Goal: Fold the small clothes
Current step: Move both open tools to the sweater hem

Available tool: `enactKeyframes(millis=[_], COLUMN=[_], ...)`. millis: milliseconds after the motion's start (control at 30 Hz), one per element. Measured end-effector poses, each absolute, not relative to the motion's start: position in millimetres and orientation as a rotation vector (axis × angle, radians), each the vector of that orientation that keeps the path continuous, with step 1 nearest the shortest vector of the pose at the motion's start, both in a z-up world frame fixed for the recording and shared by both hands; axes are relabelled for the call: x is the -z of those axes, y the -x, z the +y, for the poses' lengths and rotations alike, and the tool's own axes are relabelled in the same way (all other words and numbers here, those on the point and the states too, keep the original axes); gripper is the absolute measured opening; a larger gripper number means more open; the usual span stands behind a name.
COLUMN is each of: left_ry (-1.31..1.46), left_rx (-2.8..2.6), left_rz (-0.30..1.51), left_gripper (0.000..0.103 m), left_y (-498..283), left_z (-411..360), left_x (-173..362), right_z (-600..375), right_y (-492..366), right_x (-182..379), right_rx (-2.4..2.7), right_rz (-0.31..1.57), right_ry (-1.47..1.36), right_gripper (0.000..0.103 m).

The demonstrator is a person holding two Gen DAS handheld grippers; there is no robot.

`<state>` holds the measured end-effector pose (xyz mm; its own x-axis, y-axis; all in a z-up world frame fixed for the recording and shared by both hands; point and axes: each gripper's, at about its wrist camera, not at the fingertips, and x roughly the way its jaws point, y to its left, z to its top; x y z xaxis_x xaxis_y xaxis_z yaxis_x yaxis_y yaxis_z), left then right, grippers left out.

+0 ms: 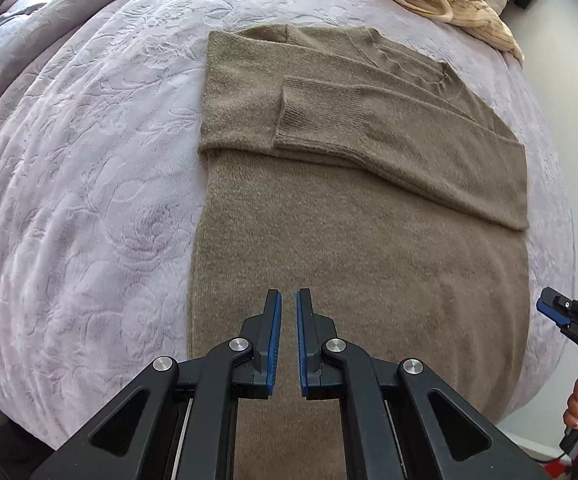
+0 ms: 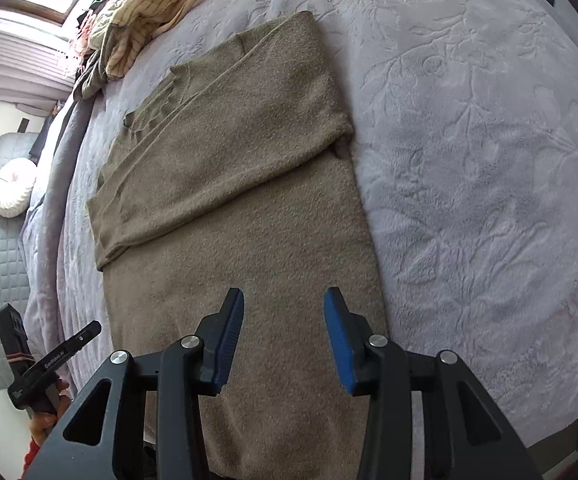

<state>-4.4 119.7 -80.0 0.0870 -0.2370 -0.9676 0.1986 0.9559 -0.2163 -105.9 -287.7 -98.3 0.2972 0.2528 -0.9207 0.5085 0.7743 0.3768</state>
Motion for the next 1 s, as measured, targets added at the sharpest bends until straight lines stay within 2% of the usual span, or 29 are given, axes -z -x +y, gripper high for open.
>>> enactKeyframes(millis=[200,233,267,300,400,433,467,500,600,700,1000], left_ry=[0.024,0.024,0.015,-0.003,-0.026,-0.028,-0.03,-0.033,-0.038,-0.033,0.008], left_rx=[0.335,0.338,0.338,0.327,0.335,0.333,0.331,0.328,0.317,0.332,0.369], left_rz=[1.477,1.49,1.504,1.515,1.506,1.502,1.499,1.497,1.493,1.502,1.553], left_gripper=[0.01,0.021,0.075,0.1,0.101,0.101,0.101,0.101,0.101,0.101,0.101], left_y=[28.3,31.3,33.3,36.1,42.4,43.8,45.4,46.6,49.9,51.3,61.3], left_z=[123.8,124.6,123.3,123.5,124.6,125.8,127.0,128.1,131.4,134.5,141.8], left_x=[73.9,74.7,76.3,77.3,75.5,74.5,73.4,72.2,68.3,66.2,64.3], right_z=[-273.0,-270.4,-268.5,-266.6,-261.6,-260.0,-258.5,-256.6,-249.4,-240.9,-221.1], right_y=[120.9,123.4,125.2,127.3,132.8,134.3,135.5,136.5,137.7,136.2,131.3], right_x=[88.1,86.5,85.6,84.9,84.0,83.9,83.8,83.2,81.2,78.7,79.6], right_rx=[0.195,0.198,0.2,0.202,0.208,0.209,0.207,0.204,0.197,0.186,0.137], right_rz=[1.285,1.289,1.294,1.299,1.312,1.315,1.317,1.317,1.33,1.346,1.421], right_ry=[-0.724,-0.715,-0.709,-0.705,-0.706,-0.707,-0.709,-0.71,-0.692,-0.645,-0.563], right_gripper=[0.045,0.045,0.045,0.045,0.047,0.058,0.062,0.066,0.066,0.079,0.079])
